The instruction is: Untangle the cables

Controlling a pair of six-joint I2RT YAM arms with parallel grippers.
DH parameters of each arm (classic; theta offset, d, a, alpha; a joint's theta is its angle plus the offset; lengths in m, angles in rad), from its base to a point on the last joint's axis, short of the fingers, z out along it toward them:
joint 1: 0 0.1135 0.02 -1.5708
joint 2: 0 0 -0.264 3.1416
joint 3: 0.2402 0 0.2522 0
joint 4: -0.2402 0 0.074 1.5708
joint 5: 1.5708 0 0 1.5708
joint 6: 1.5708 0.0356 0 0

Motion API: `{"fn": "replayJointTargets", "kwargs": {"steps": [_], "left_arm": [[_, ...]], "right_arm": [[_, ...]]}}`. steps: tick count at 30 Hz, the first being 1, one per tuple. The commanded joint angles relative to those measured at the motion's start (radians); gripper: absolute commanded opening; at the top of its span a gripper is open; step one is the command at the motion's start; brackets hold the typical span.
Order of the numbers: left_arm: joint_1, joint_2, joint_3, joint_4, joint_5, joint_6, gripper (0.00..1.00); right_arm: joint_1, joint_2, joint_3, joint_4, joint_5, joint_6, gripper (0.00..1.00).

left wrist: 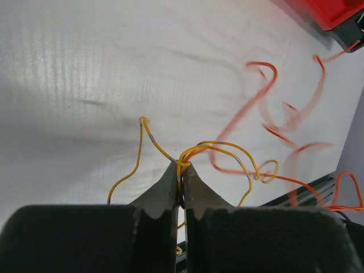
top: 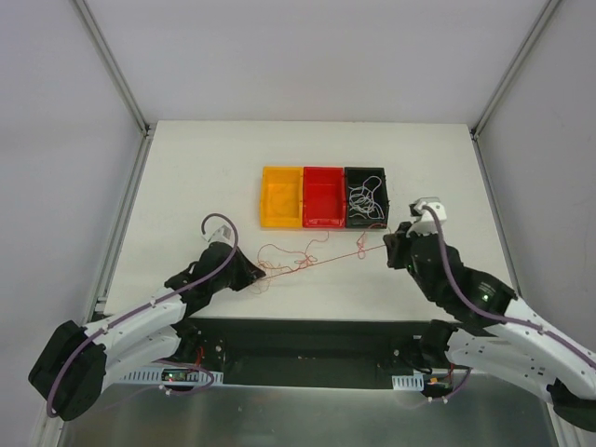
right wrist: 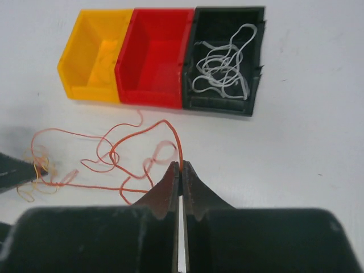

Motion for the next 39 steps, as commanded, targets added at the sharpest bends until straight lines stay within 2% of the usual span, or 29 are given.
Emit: {"fn": "replayJointTargets", "kwargs": {"steps": [1,5,10,14,18,22,25,31,34,36,39], "left_arm": [[0.010,-0.014,-0.047,-0.052,-0.085,-0.004,0.00],[0.010,0.016,-0.033,-0.048,-0.075,0.007,0.00],[0.010,0.026,-0.029,-0.048,-0.072,0.012,0.00],[0.010,0.016,-0.035,-0.048,-0.074,0.010,0.00],[0.008,0.017,-0.035,-0.048,-0.075,0.010,0.00],[0.010,0.028,-0.029,-0.048,-0.072,0.012,0.00],[0.010,0.029,-0.027,-0.048,-0.072,0.015,0.00],[0.010,0.045,-0.023,-0.048,-0.069,0.018,0.00],[0.010,0.055,-0.015,-0.048,-0.065,0.023,0.00],[0.010,0.056,-0.015,-0.021,-0.065,0.024,0.00],[0.010,0.046,-0.023,-0.020,-0.065,0.023,0.00]], "right_arm": [[-0.014,-0.104,0.126,-0.142,0.310,-0.018,0.00],[-0.014,-0.152,0.184,-0.121,0.353,-0.093,0.01],[-0.016,-0.154,0.298,-0.107,0.492,-0.234,0.00],[-0.016,-0.173,0.373,-0.023,0.521,-0.377,0.00],[-0.014,-0.169,0.415,0.022,0.468,-0.455,0.01],[-0.014,-0.157,0.448,0.058,0.500,-0.524,0.00],[-0.014,-0.170,0.485,0.108,0.460,-0.558,0.00],[-0.014,-0.135,0.637,0.220,0.448,-0.722,0.00],[-0.013,-0.131,0.620,0.226,0.408,-0.683,0.01],[-0.013,-0.120,0.565,0.179,0.357,-0.626,0.00],[-0.014,-0.095,0.426,0.128,0.376,-0.528,0.00]]}}
